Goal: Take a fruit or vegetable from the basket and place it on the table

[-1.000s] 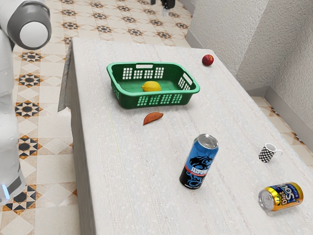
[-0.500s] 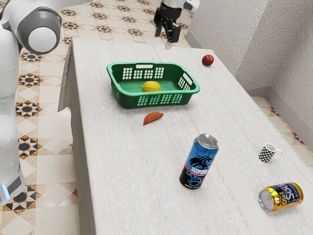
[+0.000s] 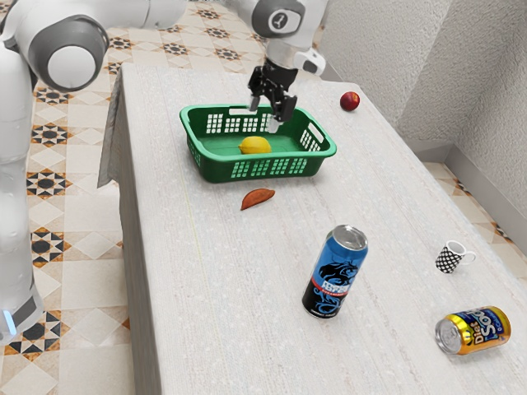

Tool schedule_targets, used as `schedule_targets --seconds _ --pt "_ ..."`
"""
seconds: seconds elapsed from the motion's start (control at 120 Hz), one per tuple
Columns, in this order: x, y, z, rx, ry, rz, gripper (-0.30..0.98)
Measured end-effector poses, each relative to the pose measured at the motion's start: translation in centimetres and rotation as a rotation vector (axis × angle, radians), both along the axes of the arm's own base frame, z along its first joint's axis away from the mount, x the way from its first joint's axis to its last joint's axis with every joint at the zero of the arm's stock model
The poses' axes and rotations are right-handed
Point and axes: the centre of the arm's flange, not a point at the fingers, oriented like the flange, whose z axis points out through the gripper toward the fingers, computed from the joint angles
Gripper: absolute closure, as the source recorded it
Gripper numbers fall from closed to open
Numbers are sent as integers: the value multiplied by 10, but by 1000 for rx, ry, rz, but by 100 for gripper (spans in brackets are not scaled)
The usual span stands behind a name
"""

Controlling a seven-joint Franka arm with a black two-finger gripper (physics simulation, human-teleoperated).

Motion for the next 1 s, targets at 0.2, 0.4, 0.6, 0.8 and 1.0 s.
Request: schedule_targets --seconds 0.2,0.4,0.6,0.8,1.0 --pt "0 23 -7 36 -81 -42 0" --pt "-6 38 -42 42 -79 -99 0" --pt "-8 64 -57 73 -132 -136 0" --pt "2 75 -67 100 -193 -198 0" --pt "7 82 -87 101 -222 -237 0"
